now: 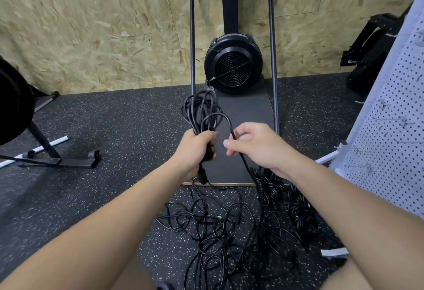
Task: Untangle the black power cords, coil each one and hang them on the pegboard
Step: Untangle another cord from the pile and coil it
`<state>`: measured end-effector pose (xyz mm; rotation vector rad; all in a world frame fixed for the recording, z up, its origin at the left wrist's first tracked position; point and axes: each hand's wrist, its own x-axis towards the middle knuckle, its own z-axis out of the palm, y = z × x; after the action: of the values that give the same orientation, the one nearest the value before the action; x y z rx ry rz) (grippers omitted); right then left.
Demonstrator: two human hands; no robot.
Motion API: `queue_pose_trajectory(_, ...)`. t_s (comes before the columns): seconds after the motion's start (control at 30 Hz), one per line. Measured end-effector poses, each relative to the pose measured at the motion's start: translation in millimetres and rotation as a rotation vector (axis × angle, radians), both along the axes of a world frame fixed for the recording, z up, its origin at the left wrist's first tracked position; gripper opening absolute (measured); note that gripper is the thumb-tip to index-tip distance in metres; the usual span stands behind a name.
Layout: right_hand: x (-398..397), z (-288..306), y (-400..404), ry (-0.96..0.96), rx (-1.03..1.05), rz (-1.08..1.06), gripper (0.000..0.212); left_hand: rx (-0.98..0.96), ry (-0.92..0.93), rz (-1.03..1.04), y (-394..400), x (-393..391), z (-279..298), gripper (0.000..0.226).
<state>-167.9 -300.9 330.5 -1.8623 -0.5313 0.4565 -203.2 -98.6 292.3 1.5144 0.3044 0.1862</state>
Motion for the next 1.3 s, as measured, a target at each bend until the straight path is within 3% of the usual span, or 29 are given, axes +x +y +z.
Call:
queue_pose_trajectory(0.1,1.4,-6.6,-0.9,-0.141,-0.091,0.025,0.015,0.015,-0.010,0.074,13.2,4.8,0.6,0.004)
queue_pose_trajectory(0.27,5.6,10.9,-0.2,-0.435,-0.035,-0.093,0.016,0.177,0.057,0.009,18.1,1.9,-8.3,0.017)
queue_pose_trajectory(0.4,2.6,16.0,10.3,-0.338,0.162,-0.194,0.003,0.122,0.072,-0.214,-6.8,-10.7,-8.1,0.020)
queue_pose_trajectory(0.57,12.3,19.4,9.1,-0.213,0.248,-0.395,0.004,-0.269,0.097,-0.320,-41.6,-23.8,-0.3,0.039)
queue_pose_trajectory(0.63,14.7,19.3,10.5,-0.161,0.279,-0.454,0.003,-0.339,0.104,-0.324,-46.0,-26.3,1.3,0.046)
queue_pose_trajectory(0.8,18.6,20.2,8.7,-0.093,0.313,-0.521,0.003,-0.388,0.174,-0.402,-47.1,-33.6,4.7,0.052)
queue_pose_trajectory(0.97,16.5,20.3,2.8,-0.142,0.325,-0.487,0.005,-0.171,0.136,-0.507,-36.2,-31.8,7.8,0.023)
queue_pose_trajectory(1.07,17.8,22.8,2.3,-0.226,0.302,-0.433,0.030,-0.041,0.058,-0.445,-30.1,-27.2,13.9,0.016)
queue_pose_trajectory(1.17,20.6,19.8,4.9,-0.076,0.118,-0.286,0.102,0.025,0.006,-0.409,-27.7,-23.8,17.5,0.018)
queue_pose_trajectory(1.2,20.6,17.6,6.1,0.018,0.100,-0.236,0.113,0.066,0.008,-0.434,-27.9,-24.1,17.9,0.017)
queue_pose_trajectory(1.23,21.7,14.0,5.9,0.084,0.118,-0.181,0.108,0.107,0.019,-0.475,-29.1,-25.4,18.1,0.016)
queue_pose_trajectory(1.3,24.7,7.9,3.3,0.130,0.176,-0.086,0.058,0.121,0.047,-0.550,-32.6,-28.5,17.3,0.012)
